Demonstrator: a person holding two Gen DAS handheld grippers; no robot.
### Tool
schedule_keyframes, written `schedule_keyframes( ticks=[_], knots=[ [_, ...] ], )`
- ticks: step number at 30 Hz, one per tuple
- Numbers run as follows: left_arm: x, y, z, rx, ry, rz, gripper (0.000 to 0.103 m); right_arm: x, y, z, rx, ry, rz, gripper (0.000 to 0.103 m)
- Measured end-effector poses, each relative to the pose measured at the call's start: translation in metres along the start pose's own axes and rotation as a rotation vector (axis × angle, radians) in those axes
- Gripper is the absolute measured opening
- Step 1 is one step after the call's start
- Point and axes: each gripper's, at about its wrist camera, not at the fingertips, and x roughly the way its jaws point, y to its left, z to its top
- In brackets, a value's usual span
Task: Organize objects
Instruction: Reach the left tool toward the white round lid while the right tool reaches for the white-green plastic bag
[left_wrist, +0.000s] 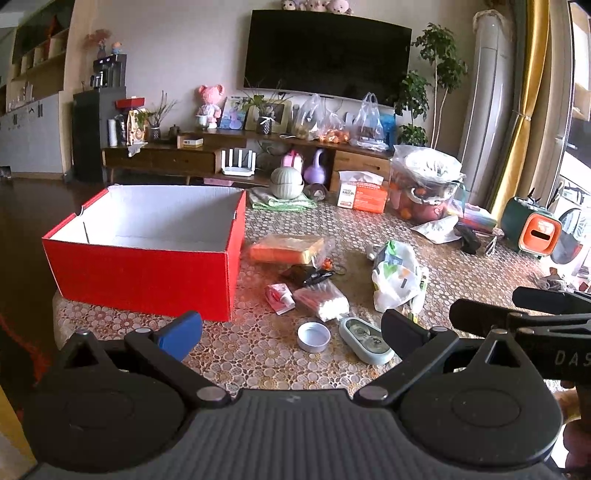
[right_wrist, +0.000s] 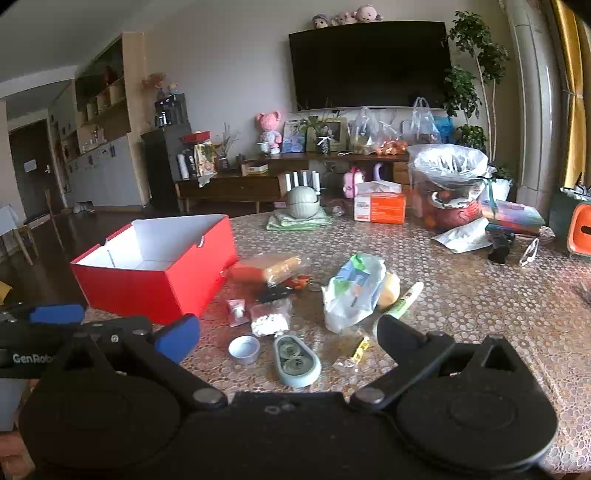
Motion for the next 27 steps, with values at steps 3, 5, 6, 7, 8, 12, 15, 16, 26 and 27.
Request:
schedule_keyframes(
  ticks=[3,5,6,7,8,12,15,16,26,27],
  knots=[
    [0.003,-0.002,0.0,0.004,0.005,-0.004,0.103,0.003,-0.003,0.0,0.005,0.013,0.001,0.102],
    [0.004,-0.003,-0.001,0.007,0.009,-0.004,0.103,0.007,-0.006,0.0,0.009,0.029,0.004,0.102],
    [0.006,-0.003,-0.001,0.009,0.011,-0.004,0.103,0.009,-0.007,0.001,0.01,0.042,0.012,0.102],
    [0.007,-0.003,-0.001,0.01,0.013,-0.004,0.103,0.011,-0.01,0.003,0.017,0.053,0.016,0.102],
    [0.008,-0.003,-0.001,0.011,0.013,-0.007,0.103,0.012,-0.012,0.003,0.024,0.057,0.016,0.102],
    [0.016,-0.004,-0.001,0.025,0.018,0.0,0.103,0.02,-0.021,0.005,0.036,0.083,0.015,0.102],
    [0.027,-0.004,-0.002,0.03,0.035,0.002,0.103,0.03,-0.029,0.006,0.034,0.105,0.01,0.099],
    [0.032,-0.004,-0.002,0.034,0.045,0.005,0.103,0.033,-0.032,0.007,0.031,0.112,0.004,0.097],
    [0.095,-0.017,-0.013,0.151,0.111,0.034,0.103,0.086,-0.071,0.024,-0.016,0.169,-0.086,0.091],
    [0.102,-0.018,-0.014,0.157,0.118,0.036,0.103,0.093,-0.075,0.025,-0.017,0.176,-0.087,0.091]
  ],
)
